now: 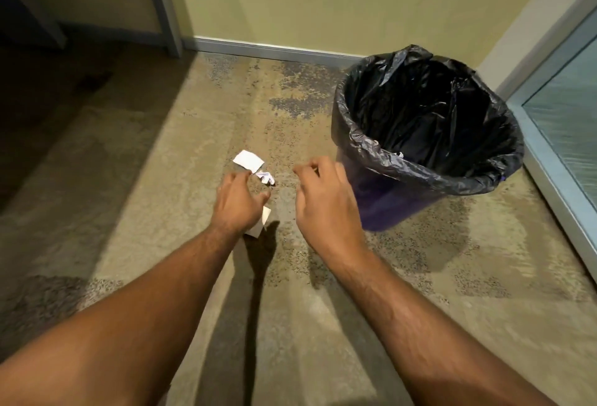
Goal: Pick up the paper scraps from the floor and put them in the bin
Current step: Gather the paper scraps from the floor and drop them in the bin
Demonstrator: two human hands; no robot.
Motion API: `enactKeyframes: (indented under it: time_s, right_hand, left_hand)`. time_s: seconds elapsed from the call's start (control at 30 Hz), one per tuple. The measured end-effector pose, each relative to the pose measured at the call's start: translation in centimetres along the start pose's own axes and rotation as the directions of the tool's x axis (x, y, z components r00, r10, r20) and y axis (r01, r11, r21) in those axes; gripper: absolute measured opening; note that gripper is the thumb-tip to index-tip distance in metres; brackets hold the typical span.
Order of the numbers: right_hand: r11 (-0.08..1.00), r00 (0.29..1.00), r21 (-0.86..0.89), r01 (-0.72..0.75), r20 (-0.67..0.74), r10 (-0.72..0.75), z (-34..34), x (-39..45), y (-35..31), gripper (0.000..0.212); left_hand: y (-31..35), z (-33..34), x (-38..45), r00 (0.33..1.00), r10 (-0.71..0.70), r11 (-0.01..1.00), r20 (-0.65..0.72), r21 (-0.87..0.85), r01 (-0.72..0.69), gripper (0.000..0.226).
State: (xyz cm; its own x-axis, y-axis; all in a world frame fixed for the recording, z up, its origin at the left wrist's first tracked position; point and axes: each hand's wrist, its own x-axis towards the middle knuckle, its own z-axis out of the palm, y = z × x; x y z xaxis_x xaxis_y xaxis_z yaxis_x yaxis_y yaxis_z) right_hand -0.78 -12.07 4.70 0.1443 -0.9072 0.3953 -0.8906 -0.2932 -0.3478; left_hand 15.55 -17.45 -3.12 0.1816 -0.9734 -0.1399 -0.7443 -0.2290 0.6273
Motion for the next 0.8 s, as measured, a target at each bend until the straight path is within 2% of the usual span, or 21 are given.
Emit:
enactKeyframes:
  time_s: [0.17,0.3,0.5,0.7,0.8]
  right_hand:
    - [0.993,0.947,-0.061,-0.102,0.300,0.116,5.6,-1.9,2.1,0.051]
    - [0.985,0.885,-0.084,-0.152,0.432,0.174,9.3,-1.2,2.7,0.053]
    - [0.977,0.838,-0.089,-0.194,0.502,0.212,14.3,3.6,1.7,0.057]
    - [0.901,0.755,-0.181,-0.394,0.496,0.429,19.0,8.1,0.9,0.067]
    - [0.868,0.733,-0.188,-0.459,0.472,0.490,21.2,9.8,1.0,0.077]
  left_hand:
    - [-6.5,0.1,-0.8,0.960,-0.175,0.962,0.219,0.244,0.120,0.125]
    - [-9.5,0.7,-1.1,0.880,-0.289,0.928,0.377,0.337,0.160,0.154]
    - [-9.3,1.8,-1.4,0.857,-0.324,0.916,0.402,0.360,0.177,0.154]
    - [-9.1,1.9,-1.4,0.859,-0.309,0.928,0.408,0.328,0.178,0.153]
    - [-9.1,2.0,-1.1,0.858,-0.311,0.929,0.410,0.321,0.183,0.153]
